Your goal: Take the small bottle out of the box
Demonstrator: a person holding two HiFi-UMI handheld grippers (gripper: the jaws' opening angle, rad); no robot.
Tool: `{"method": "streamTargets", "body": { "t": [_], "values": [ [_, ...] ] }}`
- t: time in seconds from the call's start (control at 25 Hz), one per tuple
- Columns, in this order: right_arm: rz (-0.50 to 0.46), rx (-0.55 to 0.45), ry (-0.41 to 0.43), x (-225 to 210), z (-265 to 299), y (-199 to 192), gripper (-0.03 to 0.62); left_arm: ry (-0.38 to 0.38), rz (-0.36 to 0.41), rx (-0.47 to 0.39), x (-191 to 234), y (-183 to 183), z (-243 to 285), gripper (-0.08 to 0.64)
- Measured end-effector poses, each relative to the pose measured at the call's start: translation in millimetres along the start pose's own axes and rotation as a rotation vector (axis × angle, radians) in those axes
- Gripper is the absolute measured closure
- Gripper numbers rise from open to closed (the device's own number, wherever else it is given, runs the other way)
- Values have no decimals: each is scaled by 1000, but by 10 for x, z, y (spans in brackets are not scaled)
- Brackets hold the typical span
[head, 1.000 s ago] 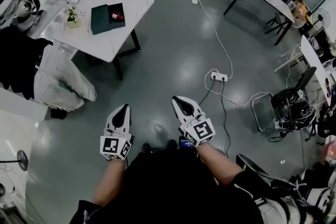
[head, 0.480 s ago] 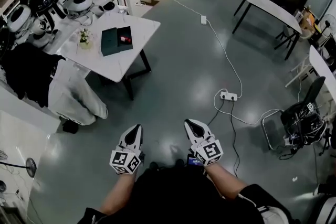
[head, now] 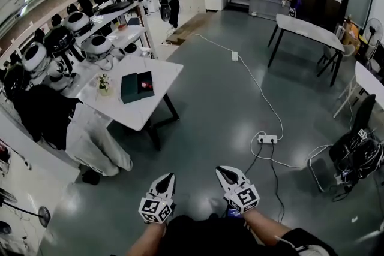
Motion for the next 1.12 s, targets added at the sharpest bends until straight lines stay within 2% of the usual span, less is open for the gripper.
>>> {"method": "streamTargets", "body": {
  "t": [0.2, 0.32, 0.48, 0.64, 0.84, 1.12],
  "values": [
    [41, 20, -17, -175, -133, -107, 554, -10, -5, -5, -86, 39, 56, 548],
    [51, 22, -20, -227, -154, -194, 554, 4, -23, 2, -51, -30, 66, 548],
    [68, 6, -65, -353, -116, -239, 554, 24, -53, -1, 9, -98, 114, 548],
    [68, -2, -68, -487, -19, -231, 554, 32, -47, -16, 85, -114, 245, 548],
    [78, 4, -84, -786, 243, -232, 554, 57, -57, -47, 335, -94, 592, 548],
    [75, 36, -23, -1193, 1027, -178, 554, 114, -74, -70, 840, 69, 1096, 548]
  ]
}}
Point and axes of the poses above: the fingertips, and each gripper's own axes: z forward along the fingers, x to its left, y out of its top, the point moved 4 cm from there along -z, backward along the fingers, and after that the axes turned 1 degree about -y, right-handed, at the moved point
